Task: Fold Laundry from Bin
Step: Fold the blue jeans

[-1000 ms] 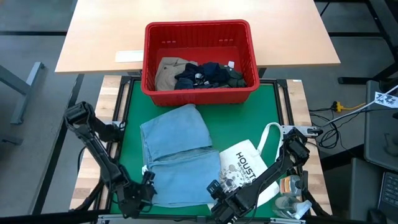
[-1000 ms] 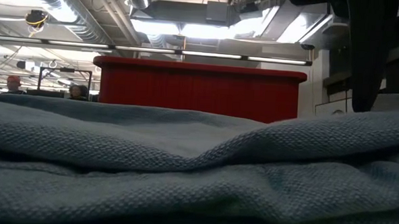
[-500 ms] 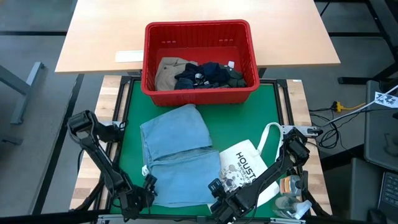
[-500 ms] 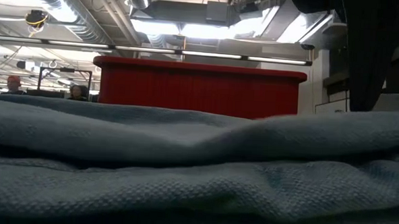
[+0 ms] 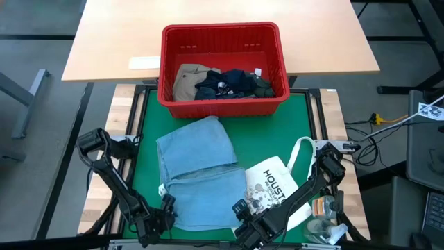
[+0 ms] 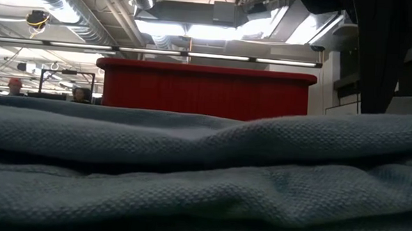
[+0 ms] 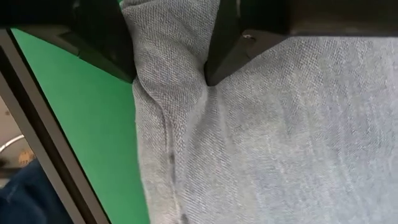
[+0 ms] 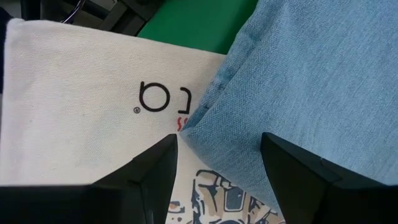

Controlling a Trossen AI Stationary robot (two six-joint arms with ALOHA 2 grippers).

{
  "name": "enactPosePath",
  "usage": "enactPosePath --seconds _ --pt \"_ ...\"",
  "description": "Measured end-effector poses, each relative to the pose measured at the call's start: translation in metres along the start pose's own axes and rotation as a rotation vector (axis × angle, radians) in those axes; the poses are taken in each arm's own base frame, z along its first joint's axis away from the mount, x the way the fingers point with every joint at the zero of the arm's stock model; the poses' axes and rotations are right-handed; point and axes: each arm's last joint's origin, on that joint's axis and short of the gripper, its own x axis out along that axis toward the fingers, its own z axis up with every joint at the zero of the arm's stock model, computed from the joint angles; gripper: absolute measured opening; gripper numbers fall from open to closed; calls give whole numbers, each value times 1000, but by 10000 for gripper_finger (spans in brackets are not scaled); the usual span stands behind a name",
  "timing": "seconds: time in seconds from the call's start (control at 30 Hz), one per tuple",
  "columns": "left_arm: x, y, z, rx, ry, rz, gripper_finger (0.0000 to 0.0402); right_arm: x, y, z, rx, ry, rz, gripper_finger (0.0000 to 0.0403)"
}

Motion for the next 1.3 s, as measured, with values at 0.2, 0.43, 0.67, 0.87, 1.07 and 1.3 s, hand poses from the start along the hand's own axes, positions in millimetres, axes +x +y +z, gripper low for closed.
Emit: enactPosePath --seconds 0.2,0.43,0.67,0.87,1.07,1.3 --pt "2 3 1 -34 -7 22 115 0 0 0 1 -1 -9 232" --pt "2 3 1 -35 -10 22 64 0 2 0 63 -3 -8 232" --pt "2 3 1 -35 -15 24 71 -1 6 0 22 -6 -23 232" --pt "2 3 1 -36 -25 30 72 6 7 -2 8 -9 -26 232" --pt "3 2 2 -38 -36 29 73 22 10 -13 1 22 -40 232" --pt "3 2 2 -40 -39 30 73 30 11 -18 5 20 -30 210"
